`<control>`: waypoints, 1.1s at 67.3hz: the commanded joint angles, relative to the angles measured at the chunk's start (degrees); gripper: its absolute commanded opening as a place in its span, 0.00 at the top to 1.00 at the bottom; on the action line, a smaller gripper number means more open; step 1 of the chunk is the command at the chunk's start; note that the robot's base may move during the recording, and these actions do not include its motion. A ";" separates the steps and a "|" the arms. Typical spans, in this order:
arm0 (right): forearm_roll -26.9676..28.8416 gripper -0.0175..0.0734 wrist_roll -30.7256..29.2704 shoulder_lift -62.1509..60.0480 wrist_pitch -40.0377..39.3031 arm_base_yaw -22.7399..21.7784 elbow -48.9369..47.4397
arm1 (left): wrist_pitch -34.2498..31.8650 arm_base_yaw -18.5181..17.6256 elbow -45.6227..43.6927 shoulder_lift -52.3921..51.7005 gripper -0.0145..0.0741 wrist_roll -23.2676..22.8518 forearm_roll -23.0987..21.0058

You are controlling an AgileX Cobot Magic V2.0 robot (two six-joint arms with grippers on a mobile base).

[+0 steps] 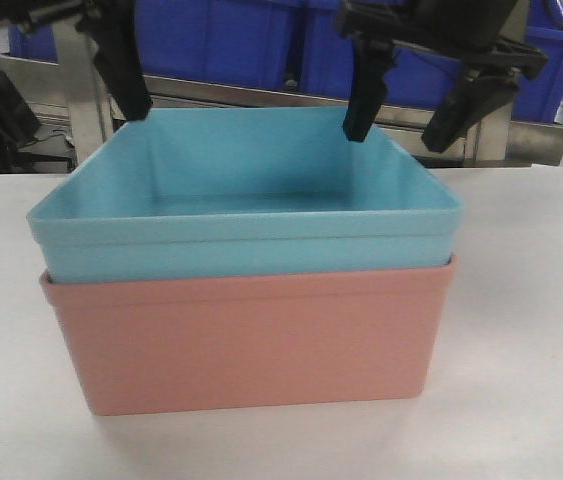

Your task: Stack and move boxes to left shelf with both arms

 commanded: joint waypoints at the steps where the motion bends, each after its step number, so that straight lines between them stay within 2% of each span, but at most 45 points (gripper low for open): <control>1: 0.21 0.17 -0.72 -0.90 -2.79 1.07 -1.93 | -3.15 -0.29 -2.12 0.64 0.25 -1.32 -0.77; 24: -0.28 0.17 -0.77 4.73 -6.17 1.77 -0.07 | -4.88 -0.29 -2.12 10.83 0.26 -1.40 -0.77; 39: -0.62 0.18 -0.76 4.77 -14.28 1.77 6.89 | -7.57 -0.29 -2.12 14.29 0.40 -1.40 -0.77; 46: -0.67 0.31 -0.76 4.77 -17.43 1.77 9.74 | -8.09 -0.29 -2.12 15.22 0.51 -1.40 -0.87; 56: -0.67 0.62 -0.76 4.77 -18.56 1.77 11.32 | -8.09 -0.29 -2.12 16.13 0.72 -1.40 -0.87; 63: -0.67 0.78 -0.76 4.77 -18.62 1.77 11.32 | -8.37 -0.29 -2.12 16.24 0.85 -1.40 -0.87; 74: -0.67 0.78 -0.76 4.77 -18.62 1.77 11.32 | -9.06 -0.29 -2.12 16.24 0.85 -1.40 -0.87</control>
